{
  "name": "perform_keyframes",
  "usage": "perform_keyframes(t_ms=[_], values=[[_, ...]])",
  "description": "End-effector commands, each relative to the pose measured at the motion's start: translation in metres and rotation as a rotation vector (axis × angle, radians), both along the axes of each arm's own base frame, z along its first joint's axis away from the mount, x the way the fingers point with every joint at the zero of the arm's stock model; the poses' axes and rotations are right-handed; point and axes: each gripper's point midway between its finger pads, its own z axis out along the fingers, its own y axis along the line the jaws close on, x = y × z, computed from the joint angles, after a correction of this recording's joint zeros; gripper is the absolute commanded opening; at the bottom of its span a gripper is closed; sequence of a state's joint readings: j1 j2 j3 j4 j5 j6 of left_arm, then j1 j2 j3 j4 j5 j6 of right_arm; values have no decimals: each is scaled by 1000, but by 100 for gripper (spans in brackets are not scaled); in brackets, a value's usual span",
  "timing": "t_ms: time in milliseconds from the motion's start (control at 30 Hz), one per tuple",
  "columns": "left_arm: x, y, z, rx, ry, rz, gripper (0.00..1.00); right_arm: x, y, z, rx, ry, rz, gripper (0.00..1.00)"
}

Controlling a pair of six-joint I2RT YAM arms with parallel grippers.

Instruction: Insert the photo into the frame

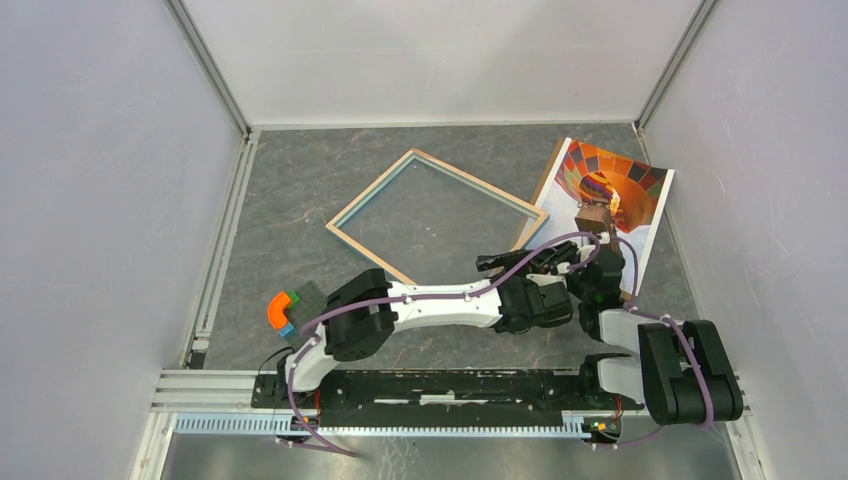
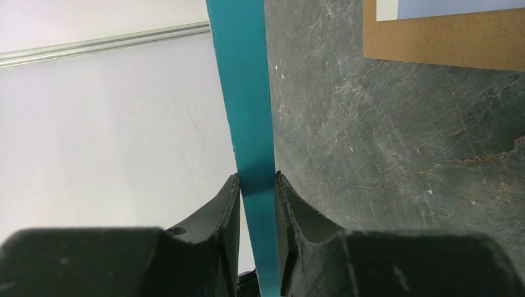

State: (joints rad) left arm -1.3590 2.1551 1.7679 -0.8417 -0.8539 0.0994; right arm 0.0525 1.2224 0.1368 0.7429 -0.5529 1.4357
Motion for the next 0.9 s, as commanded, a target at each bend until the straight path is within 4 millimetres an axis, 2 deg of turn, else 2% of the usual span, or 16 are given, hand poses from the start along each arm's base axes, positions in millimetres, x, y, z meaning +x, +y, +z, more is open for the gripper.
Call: perform_keyframes(t_ms=[0, 67, 200, 267, 433, 533, 700, 867], values=[[4, 2, 17, -25, -44, -12, 95, 8, 4, 31, 48, -88, 18, 10], [12, 9, 24, -10, -120, 19, 89, 6, 4, 31, 49, -84, 23, 10], [18, 13, 43, -72, -198, 43, 62, 5, 3, 25, 20, -71, 25, 11], [20, 15, 54, -102, -235, 59, 52, 4, 4, 25, 25, -77, 27, 12], [22, 19, 73, -165, -279, 83, 42, 7, 2, 26, -8, -95, 22, 19], [23, 21, 82, -188, -303, 97, 38, 13, -1, 29, -39, -123, 13, 35], [22, 26, 93, -224, -309, 108, 36, 24, -4, 31, -106, -176, 20, 84], [21, 28, 93, -230, -304, 109, 38, 36, 5, 50, -93, -287, 67, 97]])
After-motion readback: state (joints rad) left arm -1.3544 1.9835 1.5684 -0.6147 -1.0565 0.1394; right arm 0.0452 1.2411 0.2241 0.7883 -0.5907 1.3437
